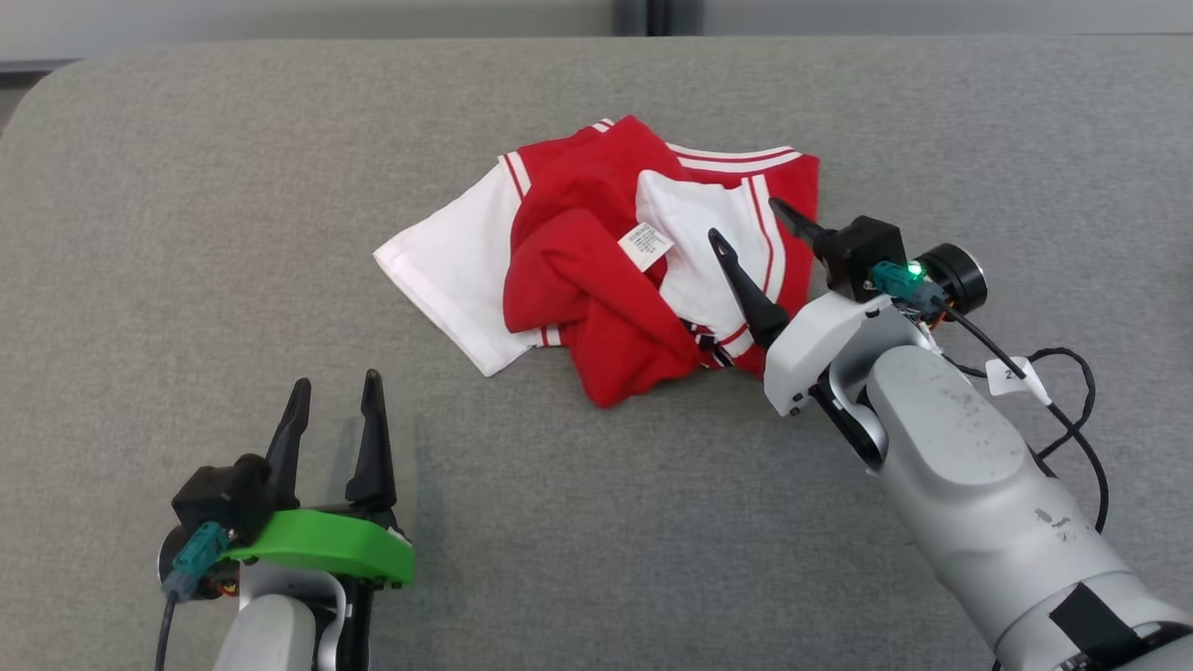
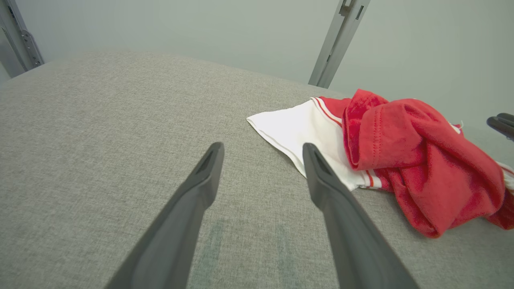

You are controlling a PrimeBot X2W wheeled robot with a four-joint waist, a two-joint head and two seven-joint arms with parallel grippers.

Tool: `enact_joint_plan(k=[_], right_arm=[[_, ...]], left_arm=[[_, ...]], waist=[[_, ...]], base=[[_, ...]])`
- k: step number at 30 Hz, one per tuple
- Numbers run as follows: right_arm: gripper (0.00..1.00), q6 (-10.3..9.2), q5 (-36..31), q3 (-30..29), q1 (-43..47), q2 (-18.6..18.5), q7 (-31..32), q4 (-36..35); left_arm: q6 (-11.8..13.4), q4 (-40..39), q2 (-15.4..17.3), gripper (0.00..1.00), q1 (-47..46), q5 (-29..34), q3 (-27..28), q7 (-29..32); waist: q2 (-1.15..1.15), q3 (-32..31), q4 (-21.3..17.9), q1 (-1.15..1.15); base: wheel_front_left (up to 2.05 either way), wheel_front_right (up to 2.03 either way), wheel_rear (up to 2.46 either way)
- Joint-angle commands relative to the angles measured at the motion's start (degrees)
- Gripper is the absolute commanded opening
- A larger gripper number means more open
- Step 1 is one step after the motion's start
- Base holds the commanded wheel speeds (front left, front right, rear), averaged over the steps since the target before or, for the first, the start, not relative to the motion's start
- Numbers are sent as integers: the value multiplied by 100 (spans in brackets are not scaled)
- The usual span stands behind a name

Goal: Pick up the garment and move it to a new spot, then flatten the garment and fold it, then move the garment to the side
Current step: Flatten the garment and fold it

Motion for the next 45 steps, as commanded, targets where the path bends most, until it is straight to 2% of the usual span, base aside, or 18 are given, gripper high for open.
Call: enact_joint_plan(k=[1, 7, 8, 9, 10, 11, 17, 26, 29, 39, 42, 45], right_arm=[[100, -9, -69, 55, -170, -31, -9, 175], [100, -9, -190, 323, -527, -35, -9, 943], [81, -9, -191, 332, -559, -36, -9, 1002], [40, -9, -188, 327, -571, -36, -9, 1028], [6, -9, -178, 323, -566, -35, -9, 1033], [0, -9, -156, 300, -554, -35, -9, 1018], [0, -9, -110, 25, -447, -32, -9, 522], [0, -9, 194, -597, -261, -24, -9, -1043], [0, -9, 504, -402, -431, -17, -9, -1490], [0, -9, 1694, 1150, -1758, -25, -9, -2530], [0, -9, 1992, 1151, -2217, -28, -9, -2684], [0, -9, 2034, 908, -2607, -27, -9, -2615]], left_arm=[[-9, -22, 14, 100, -128, -38, -33, -3], [-9, 11, 14, 100, -220, -153, -127, -4], [-9, 4, 14, 100, -222, -160, -135, -4], [-9, -4, 14, 100, -224, -161, -132, -4], [-9, -7, 15, 100, -225, -156, -109, -4], [-9, -8, 15, 100, -222, -150, -86, -4], [-10, 2, 15, 100, -211, -67, -36, -4], [-10, 28, 17, 100, -81, 28, 11, -4], [-10, 83, 17, 100, -1, 69, 40, -4], [-10, 255, 17, 100, 293, 5, -137, -3], [-10, 302, 17, 100, 353, 2, -212, -4], [-10, 350, 16, 100, 392, 19, -246, -4]], waist=[[0, 470, 520, 0], [0, 613, 718, 0], [0, 626, 724, 0], [0, 633, 723, 0], [0, 634, 708, 0], [0, 629, 688, 0], [0, 553, 484, 0], [0, 249, 181, 0], [0, 98, 116, 0], [0, -383, 225, 0], [0, -469, 335, 0], [0, -509, 415, 0]], base=[[0, 0, 0], [0, 0, 0], [0, 0, 0], [0, 0, 0], [0, 0, 0], [0, 0, 0], [0, 0, 0], [0, 0, 0], [0, 0, 0], [0, 0, 0], [0, 0, 0], [0, 0, 0]])
